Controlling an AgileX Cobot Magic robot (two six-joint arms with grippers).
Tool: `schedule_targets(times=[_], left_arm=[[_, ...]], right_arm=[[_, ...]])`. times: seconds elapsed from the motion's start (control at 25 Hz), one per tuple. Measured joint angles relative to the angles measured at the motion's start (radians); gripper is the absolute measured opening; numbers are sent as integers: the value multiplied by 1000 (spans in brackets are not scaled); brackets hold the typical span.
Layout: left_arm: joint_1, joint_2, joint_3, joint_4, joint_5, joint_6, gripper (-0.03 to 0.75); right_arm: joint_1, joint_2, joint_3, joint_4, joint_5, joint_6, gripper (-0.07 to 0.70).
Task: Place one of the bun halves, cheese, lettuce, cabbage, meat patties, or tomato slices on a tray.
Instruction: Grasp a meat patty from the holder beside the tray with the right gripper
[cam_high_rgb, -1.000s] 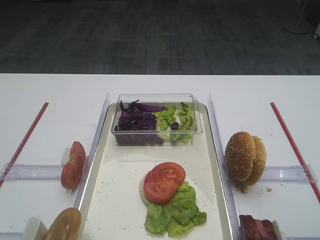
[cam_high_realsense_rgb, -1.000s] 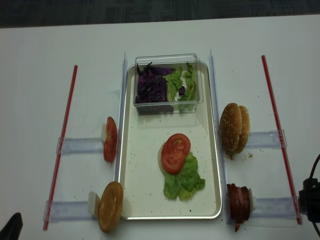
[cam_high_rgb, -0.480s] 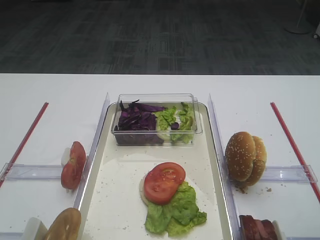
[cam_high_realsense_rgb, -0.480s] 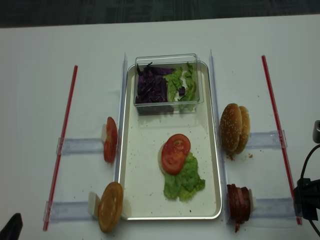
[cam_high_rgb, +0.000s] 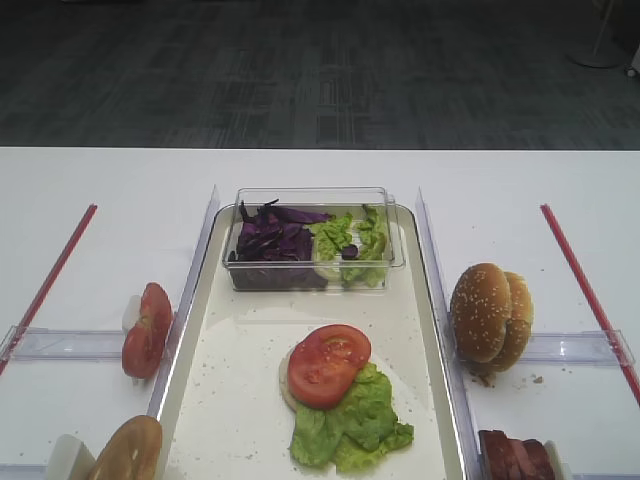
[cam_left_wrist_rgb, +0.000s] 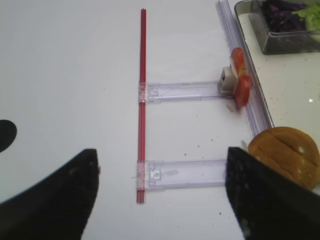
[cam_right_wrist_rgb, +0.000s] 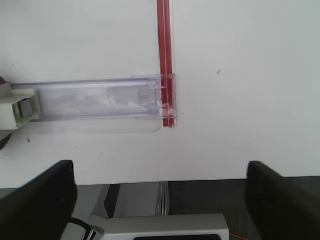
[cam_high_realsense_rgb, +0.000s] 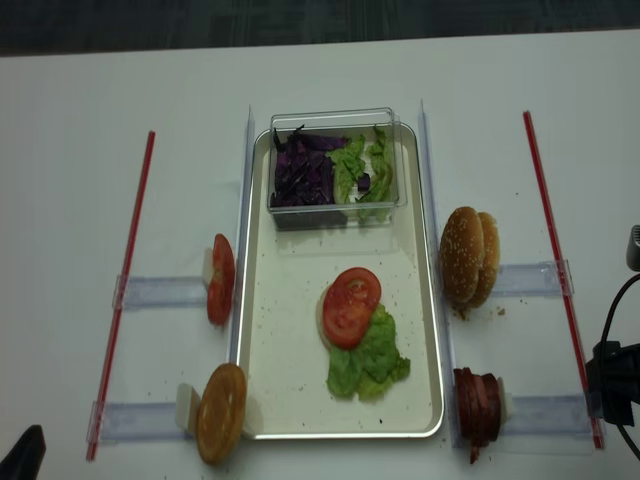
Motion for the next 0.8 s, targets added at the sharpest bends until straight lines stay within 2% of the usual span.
schedule_targets(times=[0.16, 0.48, 0.8], left_arm=[[0, 0, 0, 0, 0, 0, 490], [0, 0, 0, 0, 0, 0, 490], [0, 0, 0, 0, 0, 0, 490]], right_arm=[[0, 57, -2, 2, -7, 5, 692], [0, 149, -2, 4, -69, 7, 692], [0, 153, -78, 4, -59, 7, 692]])
